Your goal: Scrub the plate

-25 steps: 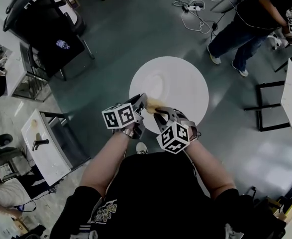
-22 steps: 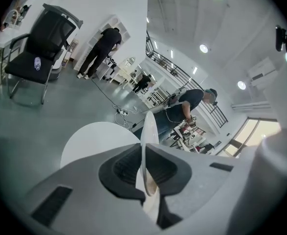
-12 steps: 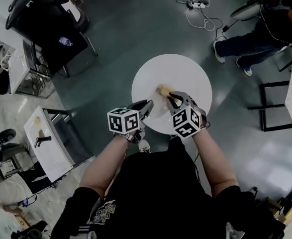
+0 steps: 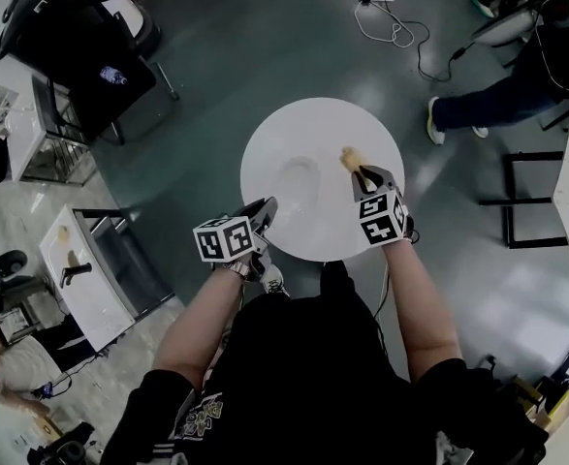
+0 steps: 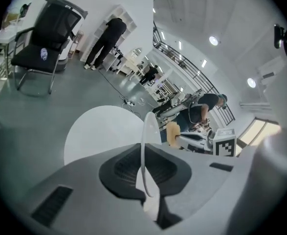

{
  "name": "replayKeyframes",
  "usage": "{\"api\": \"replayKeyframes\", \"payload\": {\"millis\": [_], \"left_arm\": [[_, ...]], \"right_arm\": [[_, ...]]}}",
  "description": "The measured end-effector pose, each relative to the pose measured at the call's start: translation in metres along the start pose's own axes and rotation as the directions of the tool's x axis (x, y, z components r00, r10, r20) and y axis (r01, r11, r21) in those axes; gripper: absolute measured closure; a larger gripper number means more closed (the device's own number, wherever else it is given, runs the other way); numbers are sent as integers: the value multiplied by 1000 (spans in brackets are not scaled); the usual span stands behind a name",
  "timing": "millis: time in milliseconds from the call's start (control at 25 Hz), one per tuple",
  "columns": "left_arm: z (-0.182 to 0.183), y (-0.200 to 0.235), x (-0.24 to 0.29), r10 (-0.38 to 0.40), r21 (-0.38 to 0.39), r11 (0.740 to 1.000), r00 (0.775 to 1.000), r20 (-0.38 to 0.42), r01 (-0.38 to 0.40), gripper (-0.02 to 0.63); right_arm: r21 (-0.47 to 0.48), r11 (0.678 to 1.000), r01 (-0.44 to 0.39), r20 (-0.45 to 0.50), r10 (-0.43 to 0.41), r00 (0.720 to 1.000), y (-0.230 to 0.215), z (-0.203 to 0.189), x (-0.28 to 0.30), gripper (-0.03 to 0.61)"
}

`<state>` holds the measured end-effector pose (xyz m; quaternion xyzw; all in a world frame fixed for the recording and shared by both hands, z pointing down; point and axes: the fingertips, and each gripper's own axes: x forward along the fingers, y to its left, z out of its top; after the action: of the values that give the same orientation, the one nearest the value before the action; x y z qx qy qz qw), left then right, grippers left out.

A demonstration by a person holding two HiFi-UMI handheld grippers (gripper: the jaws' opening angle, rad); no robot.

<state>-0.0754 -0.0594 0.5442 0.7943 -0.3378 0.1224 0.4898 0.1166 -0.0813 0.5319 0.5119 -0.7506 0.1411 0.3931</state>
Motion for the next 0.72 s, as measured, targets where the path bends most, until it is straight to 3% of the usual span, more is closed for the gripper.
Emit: {"api": "replayKeyframes", "payload": {"millis": [280,720], "left_arm": [[-3,34,37,49,-201,979,992,118,-24,591],[-7,56,95,139,-200,972,987,76,-121,591]], "right_arm": [[71,997,-29,-109,36,993,-28,-67,43,526],[116,986,-118,-151,135,979,-33,-93,98,528]]}}
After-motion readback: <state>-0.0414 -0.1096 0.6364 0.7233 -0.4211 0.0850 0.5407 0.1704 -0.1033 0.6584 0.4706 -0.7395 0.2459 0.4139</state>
